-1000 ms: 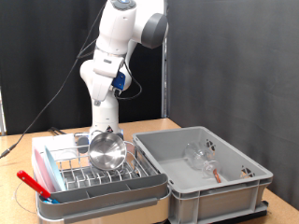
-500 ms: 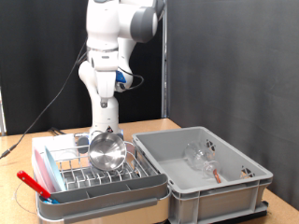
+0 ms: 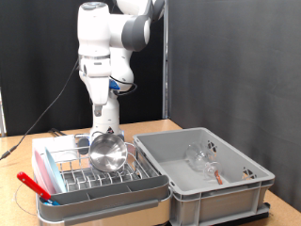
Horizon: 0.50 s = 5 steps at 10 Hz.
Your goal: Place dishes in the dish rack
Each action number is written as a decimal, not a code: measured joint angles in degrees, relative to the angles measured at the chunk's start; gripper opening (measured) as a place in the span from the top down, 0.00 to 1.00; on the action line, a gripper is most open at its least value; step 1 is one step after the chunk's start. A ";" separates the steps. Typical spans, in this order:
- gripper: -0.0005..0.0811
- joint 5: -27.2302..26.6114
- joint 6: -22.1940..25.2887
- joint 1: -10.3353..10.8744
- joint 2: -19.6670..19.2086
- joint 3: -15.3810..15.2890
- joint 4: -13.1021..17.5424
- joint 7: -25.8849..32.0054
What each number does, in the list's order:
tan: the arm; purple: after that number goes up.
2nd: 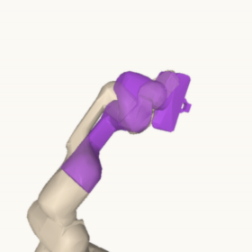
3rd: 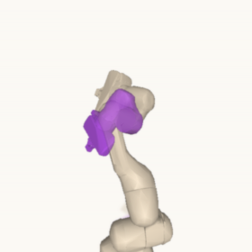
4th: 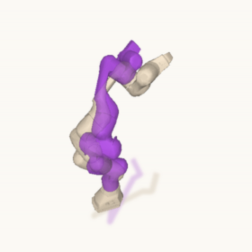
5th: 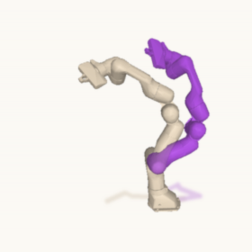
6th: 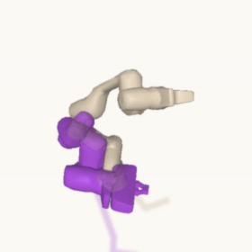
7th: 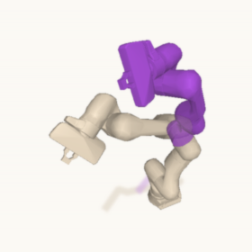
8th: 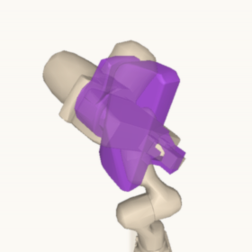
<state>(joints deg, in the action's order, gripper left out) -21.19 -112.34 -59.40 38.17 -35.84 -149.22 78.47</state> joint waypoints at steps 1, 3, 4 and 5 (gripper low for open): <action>0.00 -2.55 0.51 0.88 -0.05 1.27 -0.12 4.15; 0.00 -6.71 3.03 2.82 -0.14 6.13 -0.80 14.22; 0.00 -7.43 2.62 2.88 -0.25 6.74 -1.70 16.60; 0.00 -7.64 1.27 2.88 -0.35 6.77 -2.85 17.94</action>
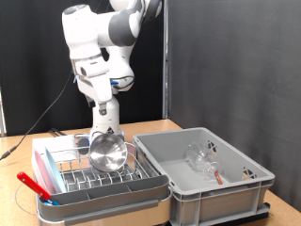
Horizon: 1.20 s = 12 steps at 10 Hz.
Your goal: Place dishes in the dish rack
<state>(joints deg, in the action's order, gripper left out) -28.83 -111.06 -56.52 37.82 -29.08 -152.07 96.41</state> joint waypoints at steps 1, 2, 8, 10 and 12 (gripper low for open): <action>0.00 -0.01 -1.75 -0.01 -0.24 -0.05 -1.25 1.00; 0.00 -0.02 -3.67 -0.03 -0.73 -0.16 -2.41 1.61; 0.00 -0.82 -18.50 0.08 -7.93 -3.69 -7.63 1.98; 0.00 -2.85 -19.97 0.89 -9.69 -4.50 -7.77 2.41; 0.00 -4.32 -20.67 1.76 -10.36 -5.34 -7.79 2.42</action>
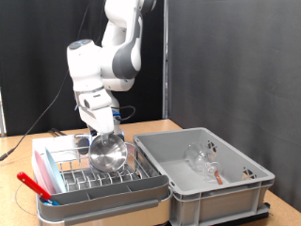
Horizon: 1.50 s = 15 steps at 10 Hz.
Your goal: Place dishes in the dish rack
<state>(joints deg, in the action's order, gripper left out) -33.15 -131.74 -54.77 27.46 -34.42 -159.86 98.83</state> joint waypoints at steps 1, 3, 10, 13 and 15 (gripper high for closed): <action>0.00 -0.69 -0.43 0.23 -0.23 -0.49 0.01 0.00; 0.00 -2.57 -0.90 0.76 -0.35 -1.16 0.47 -0.03; 0.00 -0.54 -9.77 -2.41 -7.46 -6.95 7.50 -9.27; 0.00 8.59 -15.86 -7.44 -15.66 -11.24 11.89 -18.07; 0.00 16.84 -18.51 -9.90 -21.64 -12.66 15.23 -24.88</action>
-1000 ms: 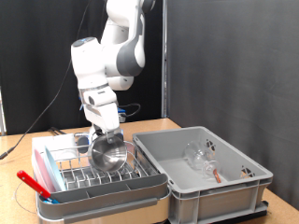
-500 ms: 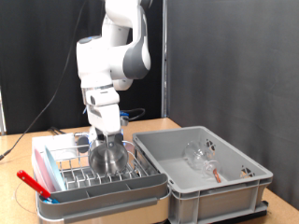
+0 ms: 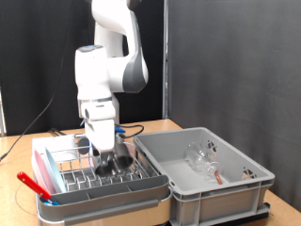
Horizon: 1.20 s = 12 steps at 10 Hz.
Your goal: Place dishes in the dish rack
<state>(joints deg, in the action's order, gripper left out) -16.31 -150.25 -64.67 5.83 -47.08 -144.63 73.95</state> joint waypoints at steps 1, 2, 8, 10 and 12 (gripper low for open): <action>0.00 3.44 -0.54 -0.37 -2.88 -0.03 1.81 -2.50; 0.00 5.33 -0.58 -0.42 -5.28 0.01 3.40 -3.66; 0.00 4.69 8.84 -0.35 -6.68 -0.16 8.08 -3.80; 0.00 4.14 18.51 -0.35 -1.28 -0.01 9.23 -3.28; 0.00 3.77 23.18 -0.30 4.61 0.22 9.12 -2.75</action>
<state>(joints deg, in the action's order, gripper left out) -12.54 -127.06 -64.97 10.43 -46.86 -135.50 71.20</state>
